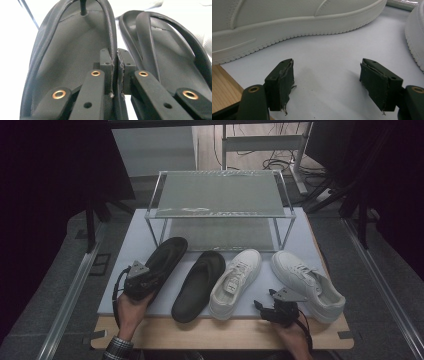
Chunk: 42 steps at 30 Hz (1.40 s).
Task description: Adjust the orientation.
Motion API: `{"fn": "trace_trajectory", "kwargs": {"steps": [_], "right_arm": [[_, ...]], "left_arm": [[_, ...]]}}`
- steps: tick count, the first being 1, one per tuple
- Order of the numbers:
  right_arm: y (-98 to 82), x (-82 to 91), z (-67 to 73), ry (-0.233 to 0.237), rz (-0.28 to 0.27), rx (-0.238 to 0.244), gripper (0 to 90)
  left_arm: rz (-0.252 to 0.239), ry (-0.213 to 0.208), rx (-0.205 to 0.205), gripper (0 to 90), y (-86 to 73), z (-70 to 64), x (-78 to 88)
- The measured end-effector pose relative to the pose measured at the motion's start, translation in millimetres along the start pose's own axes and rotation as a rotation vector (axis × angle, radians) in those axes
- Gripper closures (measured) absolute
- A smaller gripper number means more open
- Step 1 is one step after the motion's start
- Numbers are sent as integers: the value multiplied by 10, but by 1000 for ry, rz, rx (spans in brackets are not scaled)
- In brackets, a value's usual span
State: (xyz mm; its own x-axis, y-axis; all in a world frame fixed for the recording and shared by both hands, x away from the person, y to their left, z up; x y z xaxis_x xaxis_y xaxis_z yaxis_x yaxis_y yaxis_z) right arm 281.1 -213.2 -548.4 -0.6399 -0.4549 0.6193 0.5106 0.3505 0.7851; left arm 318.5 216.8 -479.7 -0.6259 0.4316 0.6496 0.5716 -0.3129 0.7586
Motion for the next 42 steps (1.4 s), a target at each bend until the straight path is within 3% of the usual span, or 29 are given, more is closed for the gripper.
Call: {"fn": "trace_trajectory", "kwargs": {"steps": [16,25,34,42], "right_arm": [[0,0,-3,2,-1,-1,274],[0,1,-4,2,-1,-1,274],[0,2,-5,4,-1,-2,273],[-1,2,-5,5,-1,-2,272]], "left_arm": [[-25,67,27,833,285,-100,-401],[-30,100,54,831,384,-80,-602],[-13,161,67,830,481,-45,-827],[34,170,64,825,481,-38,-1005]]}}
Point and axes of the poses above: each handheld gripper's, and its own axes: x roughly backward along the jaws, y roughly out of its top, z roughly to its left, the point moved 2 cm from there along -x, roughly forward along the jaws, and after that the axes turned 5 degrees about z, right-handed, at the moved point
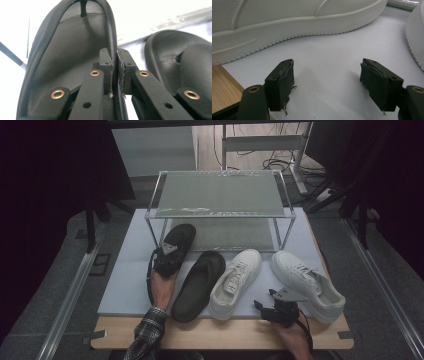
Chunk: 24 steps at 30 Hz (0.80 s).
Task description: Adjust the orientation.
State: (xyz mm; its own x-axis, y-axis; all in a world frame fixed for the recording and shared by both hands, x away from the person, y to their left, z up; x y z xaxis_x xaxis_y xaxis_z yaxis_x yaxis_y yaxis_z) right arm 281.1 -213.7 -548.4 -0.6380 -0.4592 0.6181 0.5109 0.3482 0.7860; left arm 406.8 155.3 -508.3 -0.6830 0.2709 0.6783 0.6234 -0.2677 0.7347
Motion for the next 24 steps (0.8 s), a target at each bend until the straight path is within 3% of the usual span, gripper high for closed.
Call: {"fn": "trace_trajectory", "kwargs": {"steps": [4,10,13,24], "right_arm": [[0,1,0,1,0,0,271],[-1,-1,0,2,-1,1,272],[-1,-1,1,1,-1,2,271],[0,0,2,-1,1,3,271]], "left_arm": [[-1,-3,0,785,11,-10,-3],[-17,-80,15,746,18,40,137],[-13,-87,-2,739,-1,61,210],[-19,-126,-5,895,-135,197,485]]}}
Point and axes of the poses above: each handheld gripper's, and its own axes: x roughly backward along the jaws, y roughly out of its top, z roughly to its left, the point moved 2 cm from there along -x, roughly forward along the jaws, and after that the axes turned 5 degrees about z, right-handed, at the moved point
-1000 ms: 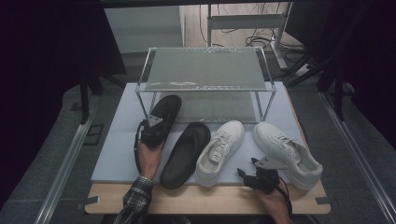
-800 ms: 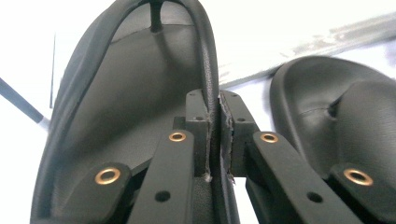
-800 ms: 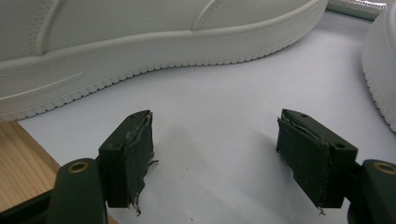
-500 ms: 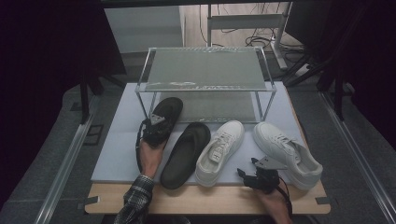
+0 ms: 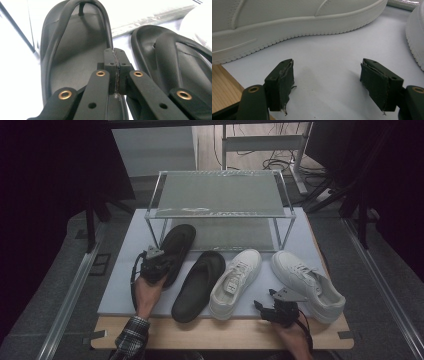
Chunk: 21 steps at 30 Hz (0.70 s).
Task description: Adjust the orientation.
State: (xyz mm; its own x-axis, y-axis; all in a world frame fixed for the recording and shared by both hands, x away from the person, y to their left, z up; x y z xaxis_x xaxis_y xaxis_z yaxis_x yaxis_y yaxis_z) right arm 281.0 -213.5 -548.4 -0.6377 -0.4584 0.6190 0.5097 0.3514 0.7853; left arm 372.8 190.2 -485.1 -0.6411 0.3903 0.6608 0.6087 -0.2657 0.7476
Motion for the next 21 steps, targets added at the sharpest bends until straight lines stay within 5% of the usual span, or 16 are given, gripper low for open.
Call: {"fn": "trace_trajectory", "kwargs": {"steps": [21], "right_arm": [[1,-1,3,-3,0,0,271]], "left_arm": [[14,-16,-1,897,-592,169,455]]}}
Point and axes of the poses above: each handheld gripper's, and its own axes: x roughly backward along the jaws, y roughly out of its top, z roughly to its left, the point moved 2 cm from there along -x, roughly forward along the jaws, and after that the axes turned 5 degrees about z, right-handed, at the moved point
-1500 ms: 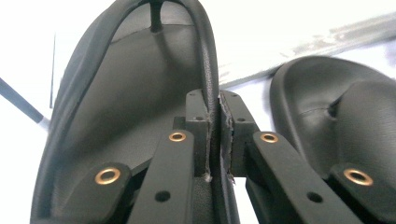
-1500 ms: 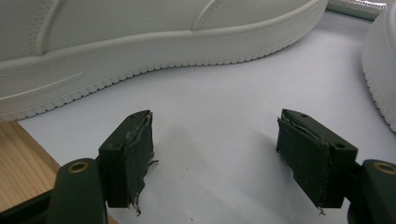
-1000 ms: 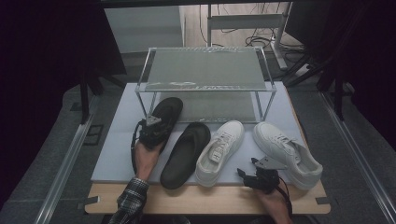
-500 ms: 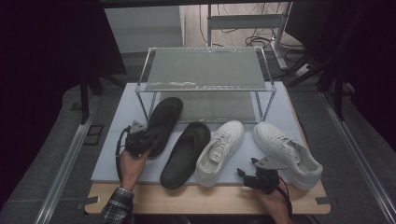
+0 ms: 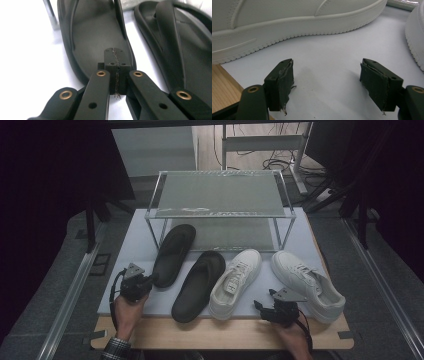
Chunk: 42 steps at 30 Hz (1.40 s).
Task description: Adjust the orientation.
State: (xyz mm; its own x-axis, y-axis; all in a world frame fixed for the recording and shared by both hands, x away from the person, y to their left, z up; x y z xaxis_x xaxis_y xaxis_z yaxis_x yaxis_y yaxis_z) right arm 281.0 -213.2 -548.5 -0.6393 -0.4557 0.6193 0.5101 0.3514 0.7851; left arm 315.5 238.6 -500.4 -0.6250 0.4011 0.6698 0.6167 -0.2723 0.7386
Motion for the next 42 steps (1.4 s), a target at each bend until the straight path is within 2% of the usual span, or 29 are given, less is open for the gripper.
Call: {"fn": "trace_trajectory", "kwargs": {"steps": [8,15,21,28,42], "right_arm": [[0,0,0,0,0,0,271],[0,0,0,0,0,0,272],[0,0,0,0,0,-1,272],[0,0,0,0,0,0,272],[0,0,-1,0,0,0,272]], "left_arm": [[17,1,3,897,-214,-5,51],[37,13,-8,897,-288,-30,-10],[57,33,-19,897,-276,-39,-96],[53,45,-6,897,-221,-29,-165],[46,56,-9,897,-79,-94,-342]]}}
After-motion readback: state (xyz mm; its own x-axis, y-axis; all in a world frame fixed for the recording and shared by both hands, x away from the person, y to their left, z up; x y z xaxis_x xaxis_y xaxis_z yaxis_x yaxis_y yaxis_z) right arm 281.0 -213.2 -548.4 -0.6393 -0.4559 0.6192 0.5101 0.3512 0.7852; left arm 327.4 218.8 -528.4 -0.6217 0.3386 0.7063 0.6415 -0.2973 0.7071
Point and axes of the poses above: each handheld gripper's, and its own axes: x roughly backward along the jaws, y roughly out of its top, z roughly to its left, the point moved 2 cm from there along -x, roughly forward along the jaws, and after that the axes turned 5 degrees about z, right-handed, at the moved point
